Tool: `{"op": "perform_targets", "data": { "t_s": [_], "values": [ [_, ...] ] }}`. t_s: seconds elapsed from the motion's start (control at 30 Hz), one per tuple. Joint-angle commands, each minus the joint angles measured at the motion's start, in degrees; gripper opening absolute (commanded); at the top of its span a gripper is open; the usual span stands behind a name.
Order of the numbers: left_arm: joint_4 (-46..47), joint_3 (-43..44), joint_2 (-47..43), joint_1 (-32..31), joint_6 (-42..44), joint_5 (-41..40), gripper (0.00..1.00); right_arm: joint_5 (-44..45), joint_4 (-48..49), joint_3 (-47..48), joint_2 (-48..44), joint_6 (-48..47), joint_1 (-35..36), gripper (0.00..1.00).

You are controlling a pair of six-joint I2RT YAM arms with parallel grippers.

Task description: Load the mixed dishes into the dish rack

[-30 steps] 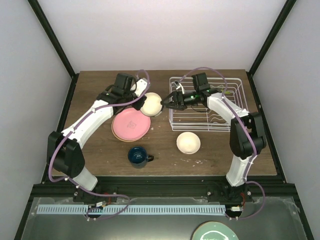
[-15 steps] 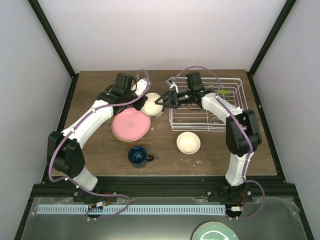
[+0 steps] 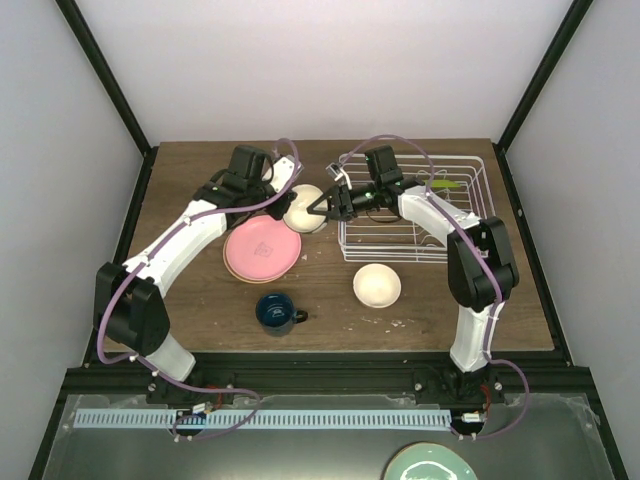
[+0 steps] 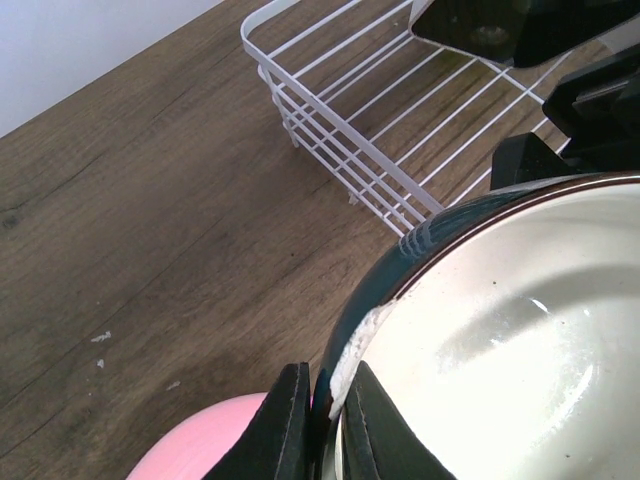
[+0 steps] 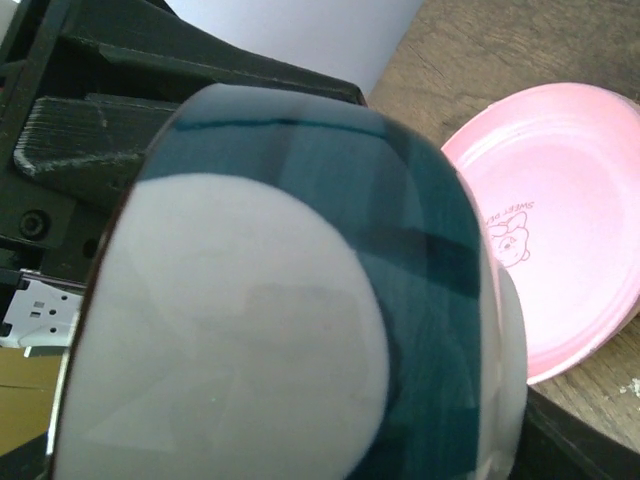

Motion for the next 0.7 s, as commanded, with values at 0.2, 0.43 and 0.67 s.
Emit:
{"op": "perform_targets", "data": {
  "t_s": [0.2,0.43,0.67],
  "values": [
    [3.73,-1.06,-0.35,-0.05,-1.00,2.49,0.01,-3.35,0.54,3.28,-0.06,-2.06,0.58,0.53],
    [4.46,-2.56,-0.12,-0.05,-1.45,3.55,0.36,-2.74,0.55,4.61,0.12,-2.52,0.55,0.47],
    [3.65,-4.38,-1.51,-0.03,-1.79,4.04,0.88,2.82,-5.17,9.09,1.15,-7.34,0.51,0.43]
  ]
}}
